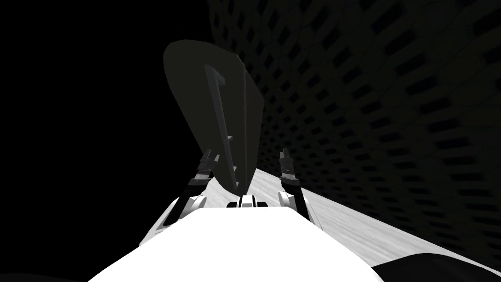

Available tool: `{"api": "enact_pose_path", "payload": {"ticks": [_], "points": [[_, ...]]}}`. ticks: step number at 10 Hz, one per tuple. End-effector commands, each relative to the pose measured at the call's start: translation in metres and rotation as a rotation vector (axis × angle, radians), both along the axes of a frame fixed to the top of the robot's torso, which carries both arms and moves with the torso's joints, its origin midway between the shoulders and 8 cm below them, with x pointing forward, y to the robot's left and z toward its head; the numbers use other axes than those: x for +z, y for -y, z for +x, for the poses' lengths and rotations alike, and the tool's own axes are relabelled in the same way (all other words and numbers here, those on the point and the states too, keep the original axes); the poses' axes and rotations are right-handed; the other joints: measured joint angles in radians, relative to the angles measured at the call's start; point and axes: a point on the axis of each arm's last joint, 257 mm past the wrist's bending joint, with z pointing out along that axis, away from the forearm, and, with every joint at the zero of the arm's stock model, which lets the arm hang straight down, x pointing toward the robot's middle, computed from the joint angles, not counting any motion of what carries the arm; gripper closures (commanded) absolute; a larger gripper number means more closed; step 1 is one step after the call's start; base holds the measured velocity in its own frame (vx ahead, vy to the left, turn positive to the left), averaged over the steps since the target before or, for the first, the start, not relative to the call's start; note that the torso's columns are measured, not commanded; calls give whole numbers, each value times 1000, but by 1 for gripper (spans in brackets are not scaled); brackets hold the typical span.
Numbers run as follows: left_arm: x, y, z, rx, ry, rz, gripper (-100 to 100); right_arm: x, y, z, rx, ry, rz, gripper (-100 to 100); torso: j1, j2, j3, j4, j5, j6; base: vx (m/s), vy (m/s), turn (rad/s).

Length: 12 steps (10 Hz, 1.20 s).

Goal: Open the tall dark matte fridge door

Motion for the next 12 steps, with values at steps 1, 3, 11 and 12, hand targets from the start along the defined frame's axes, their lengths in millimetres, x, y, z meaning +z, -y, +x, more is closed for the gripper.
{"api": "enact_pose_path", "payload": {"ticks": [1,3,11,12], "points": [[-4,-2,5,-49,-37,-35,-100,0,0,0,0,0,0,0,0,0,0,0,0,0,-73,-74,-37],[-7,-3,8,-80,-61,-57,-100,0,0,0,0,0,0,0,1,-1,0,0,0,0,-79,-56,-41],[-16,-10,23,-187,-173,-144,-100,0,0,0,0,0,0,0,1,-1,0,0,0,0,-80,-67,-40],[-16,-10,23,-194,-174,-159,-100,0,0,0,0,0,0,0,0,1,1,0,0,0,-80,-51,-35]]}}
